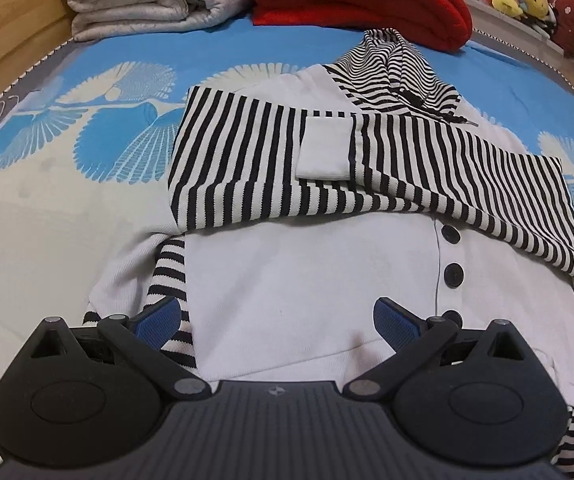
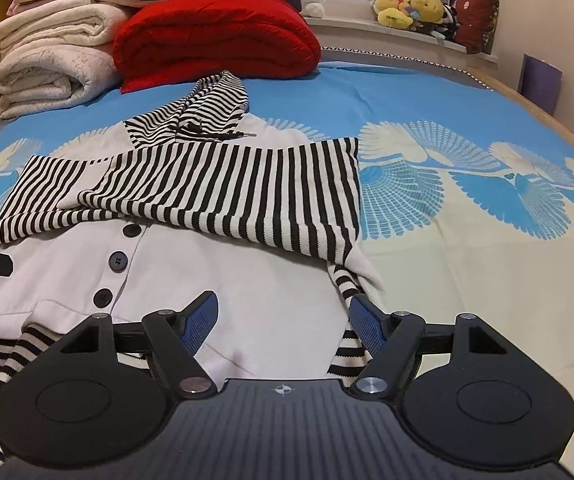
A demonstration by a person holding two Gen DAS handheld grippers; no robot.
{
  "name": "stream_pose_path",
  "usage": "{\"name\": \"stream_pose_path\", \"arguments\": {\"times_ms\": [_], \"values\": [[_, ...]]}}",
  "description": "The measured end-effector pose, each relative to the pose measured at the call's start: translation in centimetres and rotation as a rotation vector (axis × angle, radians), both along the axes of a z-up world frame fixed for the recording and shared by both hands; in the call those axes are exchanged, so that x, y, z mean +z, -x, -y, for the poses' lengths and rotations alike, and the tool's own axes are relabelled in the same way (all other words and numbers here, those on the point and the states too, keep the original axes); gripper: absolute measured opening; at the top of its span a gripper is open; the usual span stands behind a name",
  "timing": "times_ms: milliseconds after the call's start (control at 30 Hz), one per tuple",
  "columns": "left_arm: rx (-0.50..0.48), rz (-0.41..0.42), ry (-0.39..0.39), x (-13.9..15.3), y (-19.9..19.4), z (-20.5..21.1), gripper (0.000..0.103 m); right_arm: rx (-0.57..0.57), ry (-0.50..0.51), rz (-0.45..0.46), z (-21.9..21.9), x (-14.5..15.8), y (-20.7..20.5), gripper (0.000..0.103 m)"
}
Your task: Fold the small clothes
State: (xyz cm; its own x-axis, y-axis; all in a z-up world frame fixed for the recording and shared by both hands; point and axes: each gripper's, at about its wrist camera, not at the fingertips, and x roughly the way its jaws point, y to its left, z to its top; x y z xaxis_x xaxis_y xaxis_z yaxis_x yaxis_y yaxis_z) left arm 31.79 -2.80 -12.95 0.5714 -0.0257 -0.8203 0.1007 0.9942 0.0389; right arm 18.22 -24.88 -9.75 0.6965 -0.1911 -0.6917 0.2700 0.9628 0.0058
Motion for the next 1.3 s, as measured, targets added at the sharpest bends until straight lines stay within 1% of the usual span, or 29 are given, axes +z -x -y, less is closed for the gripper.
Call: {"name": "stream_pose_path", "arguments": {"times_ms": [333,600,733,800,1000,1100,1167,1233,1300], "values": [[-0.022,0.007,-0.025,-0.2,0.3,0.7,0.103,0.010,0.004,-0.005,-0.2,0.0,-0.1,0.074],[-0.017,0.012,-0.018,0.0,0.3,0.4,0.103,0.022,0.011,-0.031,-0.7,-0.3,-0.6,0.074],[-0.016,0.007,-0.023,-0.2,0.3,0.3,0.103,0.028,-0.032,-0.054,-0.6,-0.4,-0.9,0.074],[-0.015,0.007,-0.026,-0.2,0.3,0.4,0.103,0.030,-0.036,-0.056,-0.6,-0.4,-0.9,0.074],[-0.018,0.023,-0.025,0.1,0.4,0.3,0.103,0.029,-0.026,-0.059,-0.4,-0.3,-0.9,0.074],[-0.005,0.042,-0.004,0.9,0.4,-0.1,0.103,0.026,-0.030,-0.057,-0.1,-0.1,-1.0,0.074],[-0.001,0.074,0.017,2.3,-0.2,-0.5,0.103,0.017,-0.032,-0.018,0.3,0.9,-0.9,0.074],[0.005,0.105,0.036,4.5,-1.7,-1.0,0.103,0.029,-0.046,0.068,1.3,3.5,-1.2,0.074],[0.013,0.160,0.054,7.3,-4.1,-1.4,0.103,0.040,-0.091,0.145,3.1,6.8,-2.9,0.075]]}}
